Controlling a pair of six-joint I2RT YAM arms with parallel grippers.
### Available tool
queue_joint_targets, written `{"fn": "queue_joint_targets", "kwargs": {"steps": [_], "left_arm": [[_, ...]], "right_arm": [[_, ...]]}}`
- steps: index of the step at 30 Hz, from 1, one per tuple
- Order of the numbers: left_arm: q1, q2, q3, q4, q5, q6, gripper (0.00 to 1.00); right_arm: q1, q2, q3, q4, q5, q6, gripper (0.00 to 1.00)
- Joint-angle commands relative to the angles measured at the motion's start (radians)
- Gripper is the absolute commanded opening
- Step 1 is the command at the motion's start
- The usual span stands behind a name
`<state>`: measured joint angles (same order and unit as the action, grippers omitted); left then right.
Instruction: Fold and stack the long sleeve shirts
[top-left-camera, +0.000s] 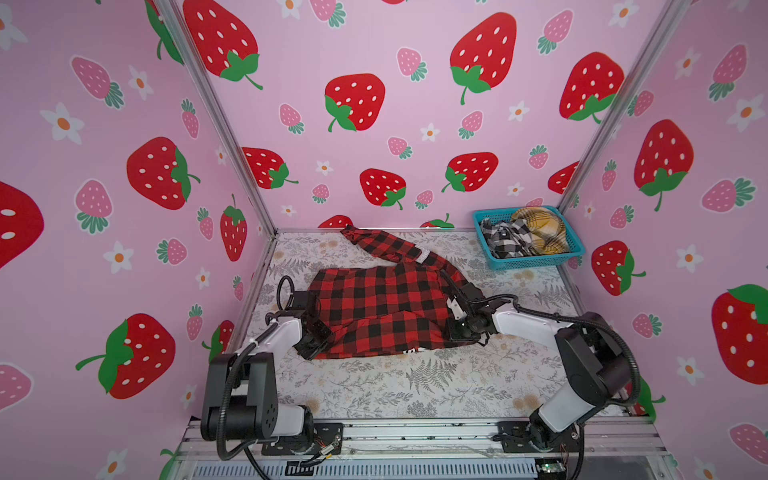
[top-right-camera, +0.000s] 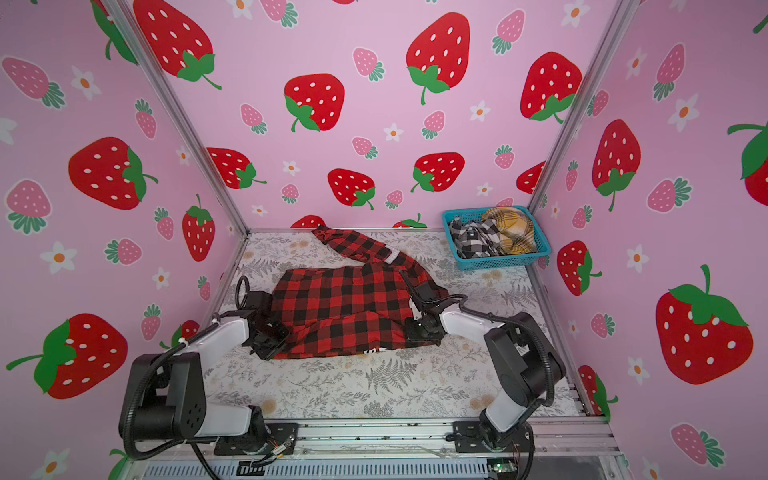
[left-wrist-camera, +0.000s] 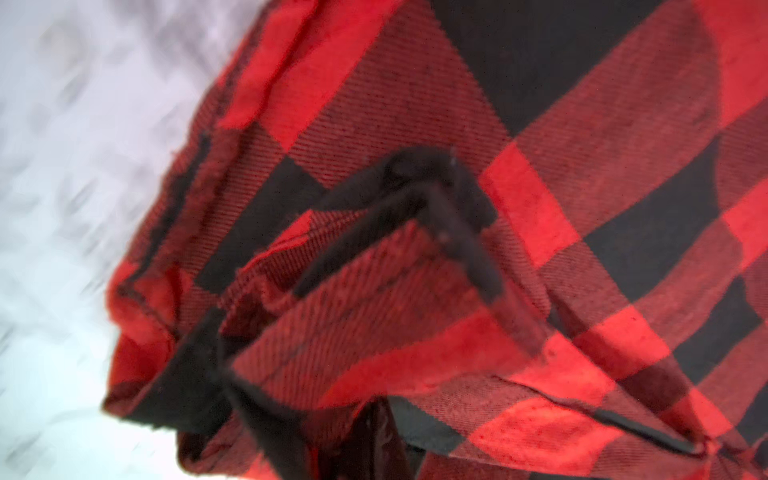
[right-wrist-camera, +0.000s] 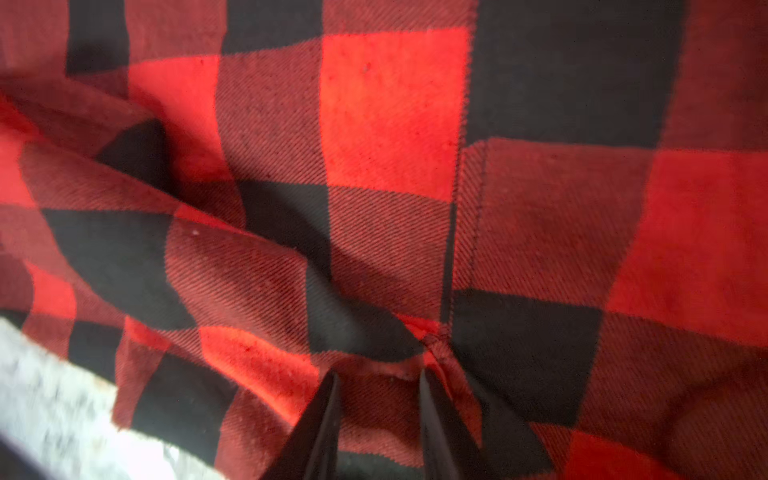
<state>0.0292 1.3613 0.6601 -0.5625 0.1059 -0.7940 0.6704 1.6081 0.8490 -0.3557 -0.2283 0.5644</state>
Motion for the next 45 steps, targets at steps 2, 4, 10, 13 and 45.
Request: {"fn": "queue_joint_targets", "kwargs": {"steps": [2, 4, 10, 13, 45], "left_arm": [[0.005, -0.097, -0.039, -0.101, 0.013, -0.004, 0.0], [0.003, -0.133, -0.017, -0.125, 0.025, -0.001, 0.05], [0.008, -0.133, 0.253, -0.106, 0.0, 0.082, 0.54], [0.022, 0.06, 0.474, -0.106, 0.004, 0.151, 0.61], [0.07, 0.851, 1.166, -0.249, 0.117, 0.198, 0.1]], "right_arm": [[0.065, -0.08, -0.071, -0.086, -0.069, 0.048, 0.36], [0.086, -0.108, -0.058, -0.133, -0.028, 0.055, 0.36], [0.083, -0.119, 0.176, -0.208, 0.287, 0.038, 0.49], [0.075, -0.048, 0.292, -0.14, 0.394, 0.025, 0.63], [-0.074, 0.259, 0.548, -0.079, 0.452, 0.034, 0.65]]}}
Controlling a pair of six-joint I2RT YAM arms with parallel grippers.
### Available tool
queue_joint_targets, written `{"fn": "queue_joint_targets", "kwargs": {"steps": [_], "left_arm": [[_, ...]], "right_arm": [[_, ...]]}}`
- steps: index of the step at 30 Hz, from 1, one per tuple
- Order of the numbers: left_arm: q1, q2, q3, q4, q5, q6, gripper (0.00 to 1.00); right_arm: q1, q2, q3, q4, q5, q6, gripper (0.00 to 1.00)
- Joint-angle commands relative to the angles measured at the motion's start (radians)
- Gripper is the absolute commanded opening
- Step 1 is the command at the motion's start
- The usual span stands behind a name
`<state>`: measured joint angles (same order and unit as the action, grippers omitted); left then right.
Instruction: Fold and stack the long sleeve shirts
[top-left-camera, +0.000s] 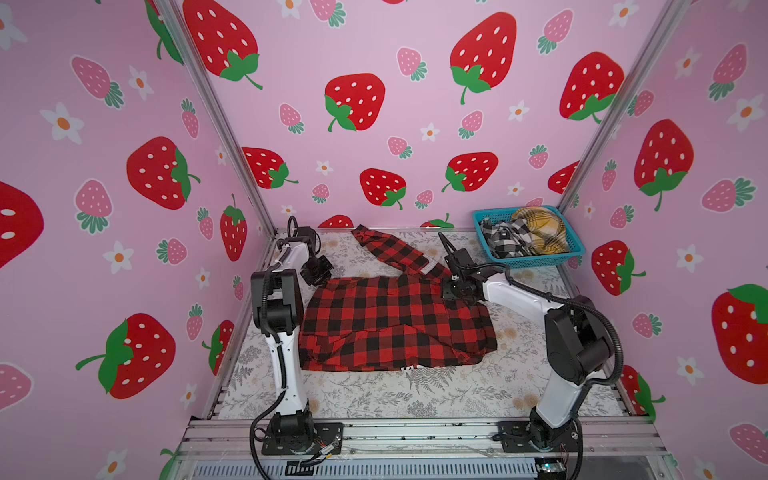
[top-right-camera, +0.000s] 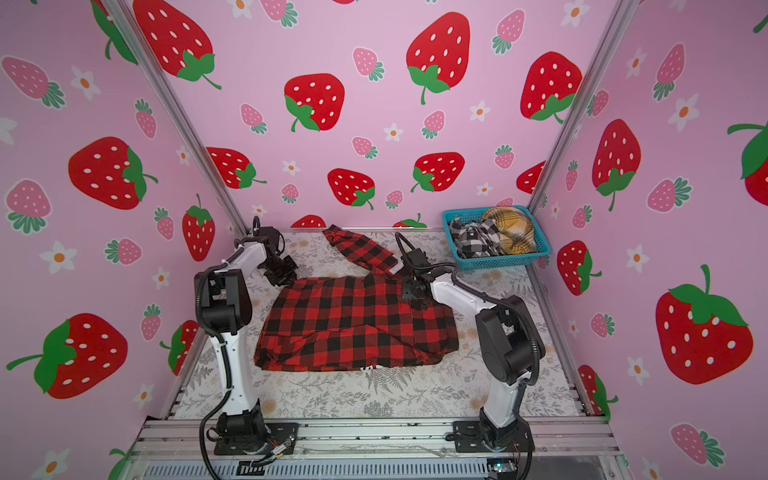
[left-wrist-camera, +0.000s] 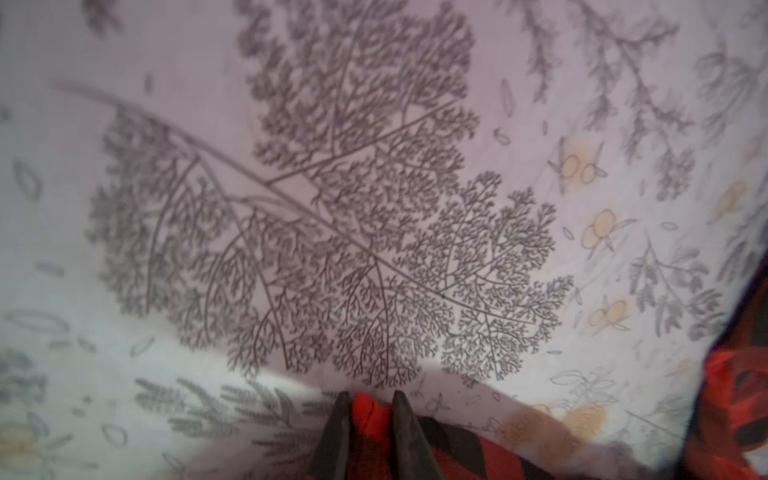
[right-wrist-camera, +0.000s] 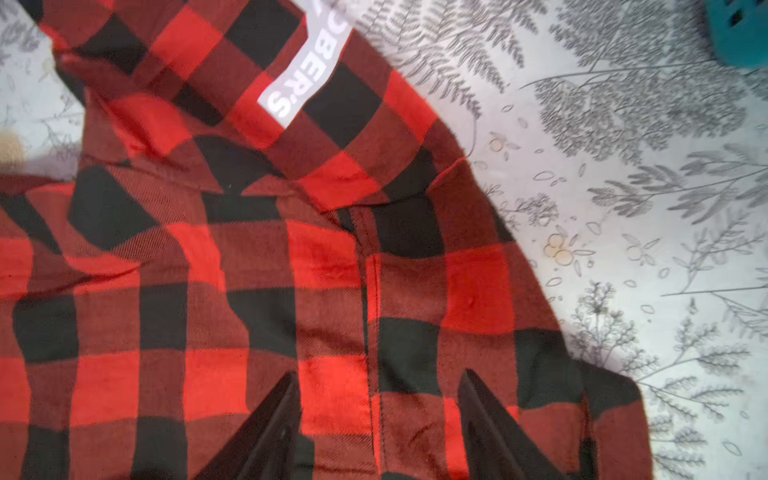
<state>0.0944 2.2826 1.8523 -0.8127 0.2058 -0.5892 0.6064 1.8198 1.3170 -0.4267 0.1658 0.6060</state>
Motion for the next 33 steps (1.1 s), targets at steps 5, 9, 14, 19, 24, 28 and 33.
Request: {"fn": "queue_joint_targets", "kwargs": {"steps": [5, 9, 14, 19, 24, 28, 33], "left_arm": [[0.012, -0.189, -0.104, 0.017, 0.013, 0.001, 0.0], [0.013, -0.257, -0.178, 0.026, -0.006, 0.019, 0.0], [0.014, -0.268, -0.228, 0.024, -0.023, 0.044, 0.0], [0.017, -0.262, -0.244, 0.03, -0.031, 0.045, 0.0], [0.022, -0.253, -0.246, 0.029, -0.05, 0.056, 0.0], [0.031, -0.245, -0.262, 0.033, -0.05, 0.061, 0.0], [0.051, -0.242, -0.283, 0.064, -0.039, 0.053, 0.0]], "right_arm": [[-0.036, 0.219, 0.268, -0.038, 0.143, -0.051, 0.72], [-0.061, 0.375, 0.437, -0.087, 0.16, -0.09, 0.71], [-0.079, 0.493, 0.547, -0.137, 0.141, -0.127, 0.64], [-0.082, 0.536, 0.567, -0.164, 0.157, -0.158, 0.62], [-0.092, 0.555, 0.563, -0.164, 0.158, -0.176, 0.57], [-0.092, 0.556, 0.538, -0.141, 0.129, -0.196, 0.32], [-0.093, 0.495, 0.478, -0.084, 0.143, -0.205, 0.0]]}}
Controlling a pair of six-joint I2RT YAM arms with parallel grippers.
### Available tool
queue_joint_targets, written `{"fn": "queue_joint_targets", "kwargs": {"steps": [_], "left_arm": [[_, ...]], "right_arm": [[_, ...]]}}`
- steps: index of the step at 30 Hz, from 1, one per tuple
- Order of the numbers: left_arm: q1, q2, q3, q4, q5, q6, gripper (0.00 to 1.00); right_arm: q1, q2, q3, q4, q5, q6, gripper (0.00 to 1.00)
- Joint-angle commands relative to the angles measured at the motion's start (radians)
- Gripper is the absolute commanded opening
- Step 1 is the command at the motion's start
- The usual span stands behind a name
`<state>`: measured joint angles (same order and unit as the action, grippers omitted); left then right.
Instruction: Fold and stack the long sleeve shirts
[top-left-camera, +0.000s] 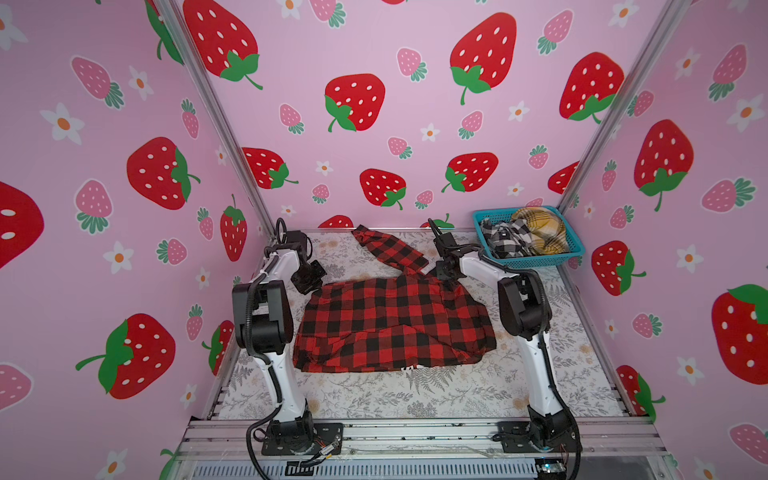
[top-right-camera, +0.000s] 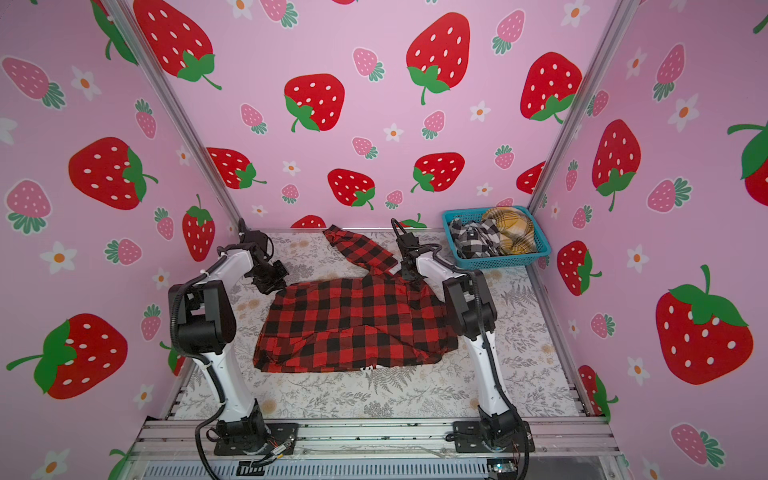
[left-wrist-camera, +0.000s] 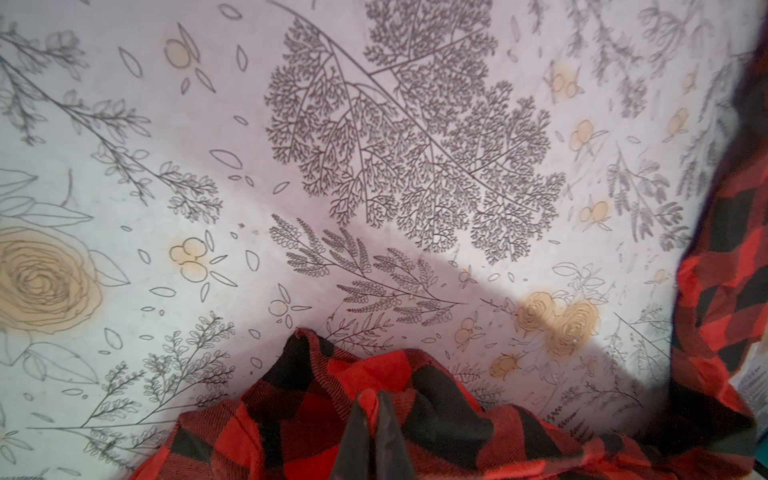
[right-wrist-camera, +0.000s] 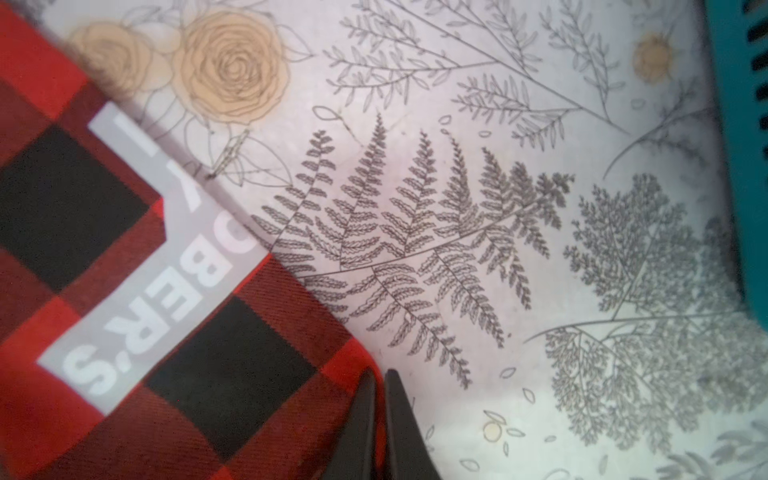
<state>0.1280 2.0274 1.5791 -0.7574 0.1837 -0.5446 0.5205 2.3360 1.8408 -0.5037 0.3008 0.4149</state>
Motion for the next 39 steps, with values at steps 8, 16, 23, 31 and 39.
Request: {"fn": "queue_joint_targets", "kwargs": {"steps": [8, 16, 23, 31, 39], "left_arm": [[0.056, -0.039, -0.064, 0.145, 0.088, -0.096, 0.0], [0.101, -0.235, -0.217, 0.291, 0.164, -0.17, 0.0], [0.108, -0.435, -0.409, 0.27, 0.152, -0.157, 0.0], [0.123, -0.524, -0.726, 0.274, 0.068, -0.166, 0.0], [0.131, -0.458, -0.752, 0.286, 0.027, -0.161, 0.0]], "right_arm": [[-0.007, -0.269, -0.17, 0.079, 0.052, -0.016, 0.0], [-0.008, -0.495, -0.39, 0.154, 0.006, 0.055, 0.0], [0.006, -0.602, -0.575, 0.146, -0.102, 0.112, 0.0], [0.016, -0.612, -0.82, 0.142, -0.131, 0.164, 0.0], [0.021, -0.658, -0.879, 0.169, -0.196, 0.197, 0.0]]}}
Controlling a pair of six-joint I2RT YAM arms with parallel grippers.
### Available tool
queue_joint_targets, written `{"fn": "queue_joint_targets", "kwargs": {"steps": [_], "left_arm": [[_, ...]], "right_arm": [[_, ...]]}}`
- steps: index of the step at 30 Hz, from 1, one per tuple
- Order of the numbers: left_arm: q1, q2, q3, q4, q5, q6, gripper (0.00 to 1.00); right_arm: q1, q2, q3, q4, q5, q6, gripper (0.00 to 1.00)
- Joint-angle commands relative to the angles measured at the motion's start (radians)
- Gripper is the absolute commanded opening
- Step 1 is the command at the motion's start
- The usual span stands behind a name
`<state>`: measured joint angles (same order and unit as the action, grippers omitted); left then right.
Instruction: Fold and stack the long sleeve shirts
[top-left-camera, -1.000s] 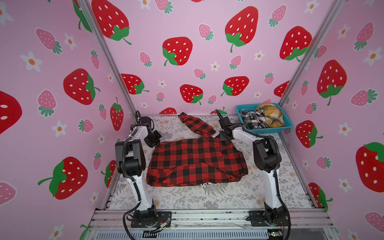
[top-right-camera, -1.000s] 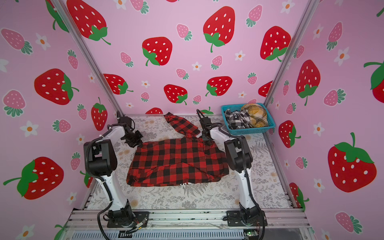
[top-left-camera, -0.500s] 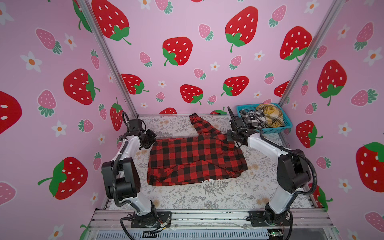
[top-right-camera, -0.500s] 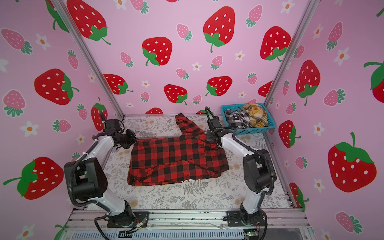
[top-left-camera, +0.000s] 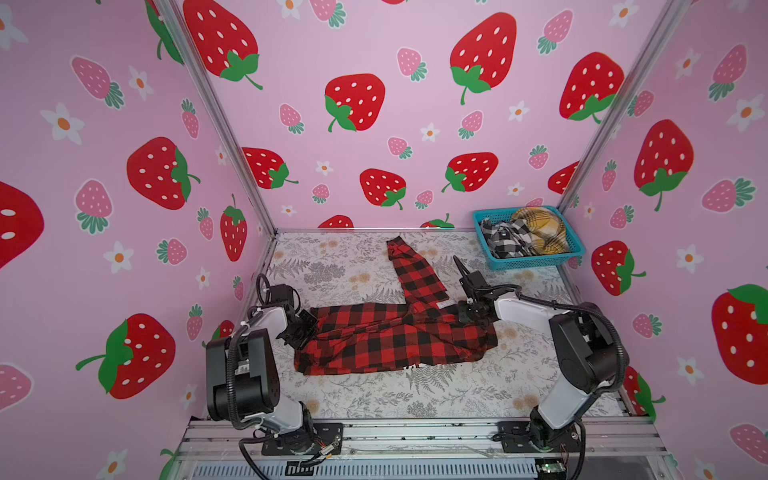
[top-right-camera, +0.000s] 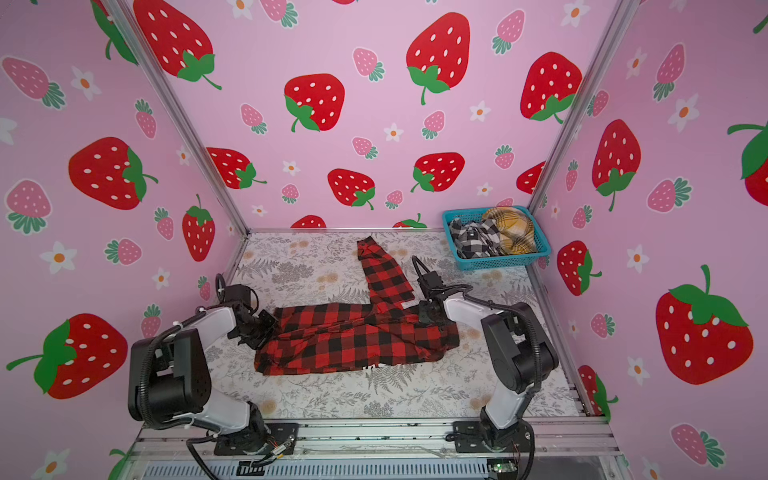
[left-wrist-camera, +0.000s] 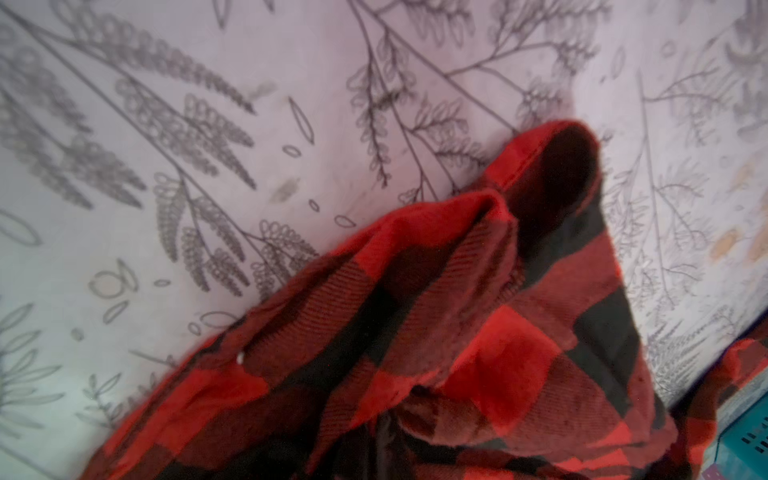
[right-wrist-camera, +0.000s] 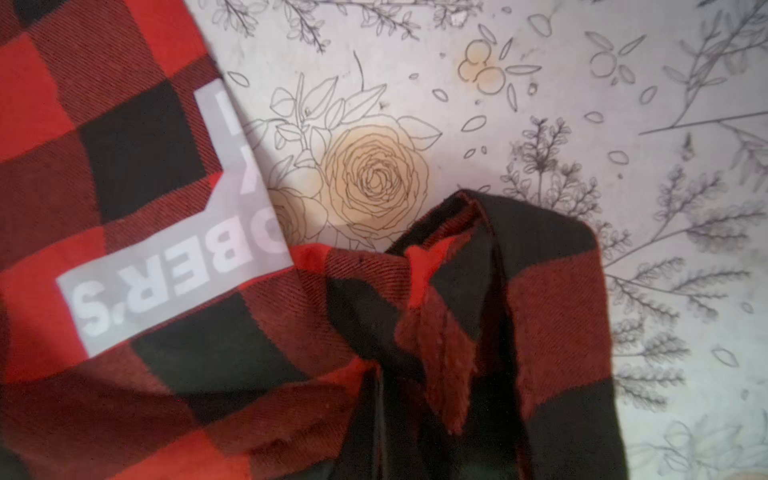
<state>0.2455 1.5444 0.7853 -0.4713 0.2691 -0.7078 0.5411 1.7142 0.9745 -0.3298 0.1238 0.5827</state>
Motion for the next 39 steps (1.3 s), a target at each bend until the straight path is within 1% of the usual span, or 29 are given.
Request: {"fn": "queue_joint_targets", "kwargs": {"steps": [1, 2, 3, 4, 5, 6, 8, 9, 10, 12, 13, 14, 16, 17, 19, 21, 22, 24, 26, 29, 30, 32, 36, 37, 39], "left_arm": [[0.014, 0.032, 0.052, -0.006, -0.059, 0.002, 0.0], [0.014, 0.037, 0.061, -0.01, -0.058, 0.003, 0.0], [0.013, 0.037, 0.075, -0.03, -0.064, 0.003, 0.03], [0.014, 0.036, 0.088, -0.052, -0.072, 0.005, 0.17], [0.014, 0.023, 0.104, -0.082, -0.086, 0.009, 0.3], [0.013, -0.003, 0.115, -0.11, -0.102, 0.014, 0.4], [0.012, -0.068, 0.139, -0.156, -0.126, 0.025, 0.54], [0.011, -0.104, 0.155, -0.185, -0.141, 0.033, 0.59], [0.009, -0.133, 0.171, -0.206, -0.162, 0.04, 0.61], [-0.003, -0.19, 0.2, -0.235, -0.175, 0.048, 0.62], [-0.011, -0.205, 0.203, -0.236, -0.176, 0.047, 0.61], [-0.022, -0.214, 0.202, -0.228, -0.164, 0.042, 0.58], [-0.041, -0.202, 0.188, -0.197, -0.138, 0.032, 0.51], [-0.053, -0.179, 0.184, -0.183, -0.108, 0.026, 0.46], [-0.07, -0.119, 0.184, -0.167, -0.082, 0.021, 0.37], [-0.081, -0.062, 0.183, -0.142, -0.062, 0.018, 0.25], [-0.084, -0.04, 0.18, -0.132, -0.056, 0.015, 0.2], [-0.086, 0.011, 0.183, -0.114, -0.043, 0.013, 0.07], [-0.091, 0.045, 0.181, -0.099, -0.038, 0.019, 0.0], [-0.095, 0.083, 0.181, -0.096, -0.048, 0.031, 0.0], [-0.096, 0.091, 0.179, -0.094, -0.051, 0.037, 0.0], [-0.099, 0.1, 0.173, -0.094, -0.053, 0.047, 0.0], [-0.104, 0.105, 0.162, -0.092, -0.061, 0.064, 0.0], [-0.105, 0.105, 0.16, -0.09, -0.061, 0.065, 0.0], [-0.108, 0.103, 0.157, -0.091, -0.059, 0.065, 0.0]], "right_arm": [[0.003, -0.039, -0.012, -0.005, -0.021, 0.028, 0.0], [0.008, -0.04, -0.009, -0.005, -0.024, 0.027, 0.0], [0.013, -0.039, -0.001, -0.017, -0.026, 0.021, 0.0], [0.019, -0.038, 0.011, -0.039, -0.018, 0.018, 0.01], [0.033, -0.039, 0.029, -0.071, 0.014, 0.014, 0.12], [0.054, -0.051, 0.053, -0.104, 0.066, 0.011, 0.29], [0.103, -0.078, 0.105, -0.156, 0.176, 0.004, 0.55], [0.121, -0.089, 0.139, -0.177, 0.222, 0.002, 0.67], [0.129, -0.095, 0.171, -0.189, 0.248, 0.0, 0.7], [0.132, -0.089, 0.248, -0.199, 0.271, -0.013, 0.74], [0.132, -0.074, 0.286, -0.196, 0.271, -0.02, 0.76], [0.132, -0.045, 0.332, -0.188, 0.267, -0.033, 0.76], [0.13, 0.045, 0.452, -0.185, 0.242, -0.059, 0.76], [0.131, 0.102, 0.52, -0.189, 0.225, -0.073, 0.75], [0.13, 0.229, 0.675, -0.212, 0.197, -0.092, 0.75], [0.121, 0.36, 0.841, -0.241, 0.165, -0.101, 0.74], [0.115, 0.414, 0.908, -0.248, 0.144, -0.106, 0.73], [0.098, 0.544, 1.07, -0.278, 0.11, -0.109, 0.69], [0.079, 0.662, 1.219, -0.308, 0.074, -0.119, 0.66], [0.052, 0.82, 1.425, -0.355, 0.04, -0.143, 0.65], [0.043, 0.856, 1.461, -0.35, 0.02, -0.154, 0.65], [0.032, 0.886, 1.466, -0.305, -0.028, -0.186, 0.66], [0.022, 0.928, 1.442, -0.255, -0.047, -0.227, 0.69], [0.02, 0.941, 1.444, -0.256, -0.053, -0.23, 0.69], [0.017, 0.971, 1.446, -0.26, -0.071, -0.233, 0.62]]}}
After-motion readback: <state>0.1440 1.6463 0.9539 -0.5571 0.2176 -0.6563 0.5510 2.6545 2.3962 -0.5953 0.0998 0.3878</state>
